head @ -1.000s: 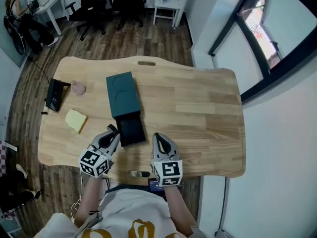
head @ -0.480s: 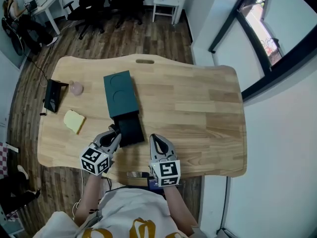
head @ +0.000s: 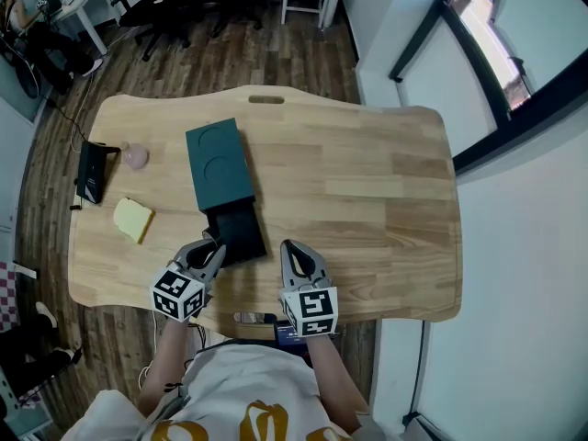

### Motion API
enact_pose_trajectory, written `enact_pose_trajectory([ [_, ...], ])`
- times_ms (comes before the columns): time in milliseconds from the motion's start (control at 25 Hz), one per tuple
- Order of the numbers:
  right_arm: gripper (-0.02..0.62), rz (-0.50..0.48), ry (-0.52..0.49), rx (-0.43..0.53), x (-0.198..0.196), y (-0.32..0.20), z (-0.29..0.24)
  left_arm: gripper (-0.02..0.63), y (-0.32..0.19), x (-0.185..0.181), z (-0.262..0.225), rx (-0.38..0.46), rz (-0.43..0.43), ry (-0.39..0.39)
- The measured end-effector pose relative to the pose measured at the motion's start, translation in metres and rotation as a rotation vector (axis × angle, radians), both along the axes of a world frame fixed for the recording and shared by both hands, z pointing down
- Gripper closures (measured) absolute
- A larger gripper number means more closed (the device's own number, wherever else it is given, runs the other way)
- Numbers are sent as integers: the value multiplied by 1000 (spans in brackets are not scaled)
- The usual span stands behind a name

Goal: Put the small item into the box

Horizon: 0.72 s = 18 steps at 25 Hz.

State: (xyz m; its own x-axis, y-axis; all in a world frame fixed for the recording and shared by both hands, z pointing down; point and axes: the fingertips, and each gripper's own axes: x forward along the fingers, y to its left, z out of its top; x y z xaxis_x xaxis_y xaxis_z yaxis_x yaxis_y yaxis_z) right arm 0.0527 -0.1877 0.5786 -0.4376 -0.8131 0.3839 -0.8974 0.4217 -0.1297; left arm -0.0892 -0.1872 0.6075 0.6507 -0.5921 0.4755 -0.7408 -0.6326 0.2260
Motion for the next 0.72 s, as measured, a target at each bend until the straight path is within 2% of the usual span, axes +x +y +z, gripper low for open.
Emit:
enact_pose_trajectory([
  [160,592,-7,-1,-21,1,1,4,568,0,2,8,-17,11,-40],
  [360,591,-19,-63,-36,2,-4,7,568,-4,7,18,-32,30,-73],
  [520,591,-34,-55,-46,2,-11,11,568,-8,11,28,-55,53,-119],
  [720,591,-29,-50,-68,8,-18,21,568,-13,19,38,-113,81,-125],
])
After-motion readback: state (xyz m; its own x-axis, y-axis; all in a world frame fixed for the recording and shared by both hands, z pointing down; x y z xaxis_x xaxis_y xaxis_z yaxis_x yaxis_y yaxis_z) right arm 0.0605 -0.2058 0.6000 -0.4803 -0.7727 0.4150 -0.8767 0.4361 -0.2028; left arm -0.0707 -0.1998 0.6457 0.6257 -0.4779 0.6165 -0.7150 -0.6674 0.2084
